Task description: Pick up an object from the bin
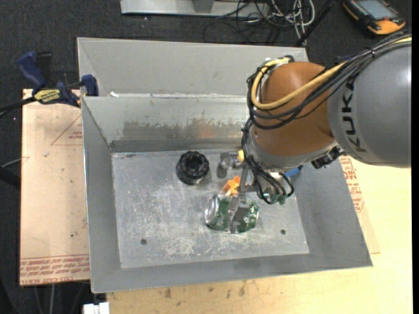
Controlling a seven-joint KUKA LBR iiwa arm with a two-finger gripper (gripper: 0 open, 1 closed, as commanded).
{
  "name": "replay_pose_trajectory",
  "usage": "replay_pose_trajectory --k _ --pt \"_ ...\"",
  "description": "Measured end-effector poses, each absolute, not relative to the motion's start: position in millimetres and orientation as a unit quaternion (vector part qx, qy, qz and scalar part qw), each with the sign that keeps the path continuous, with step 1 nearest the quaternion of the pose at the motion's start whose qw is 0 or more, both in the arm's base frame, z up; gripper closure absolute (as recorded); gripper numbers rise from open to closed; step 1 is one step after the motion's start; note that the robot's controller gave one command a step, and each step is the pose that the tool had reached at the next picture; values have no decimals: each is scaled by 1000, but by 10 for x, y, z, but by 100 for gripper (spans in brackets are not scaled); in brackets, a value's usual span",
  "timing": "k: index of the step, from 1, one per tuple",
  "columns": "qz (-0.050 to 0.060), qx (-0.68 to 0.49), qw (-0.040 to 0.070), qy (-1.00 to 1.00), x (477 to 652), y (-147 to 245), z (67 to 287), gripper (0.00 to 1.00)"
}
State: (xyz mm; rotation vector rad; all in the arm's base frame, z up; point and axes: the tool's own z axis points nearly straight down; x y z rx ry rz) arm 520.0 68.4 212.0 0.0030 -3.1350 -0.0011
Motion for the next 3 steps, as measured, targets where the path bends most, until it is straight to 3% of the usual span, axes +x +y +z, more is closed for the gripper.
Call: replay_pose_trajectory --k 1,2,3 --pt "-1 0 0 -1000 5216 680 2155 0" --pt "-1 -25 -2 -1000 5407 595 716 100" --pt "-1 -26 -2 -1000 5407 595 716 100"
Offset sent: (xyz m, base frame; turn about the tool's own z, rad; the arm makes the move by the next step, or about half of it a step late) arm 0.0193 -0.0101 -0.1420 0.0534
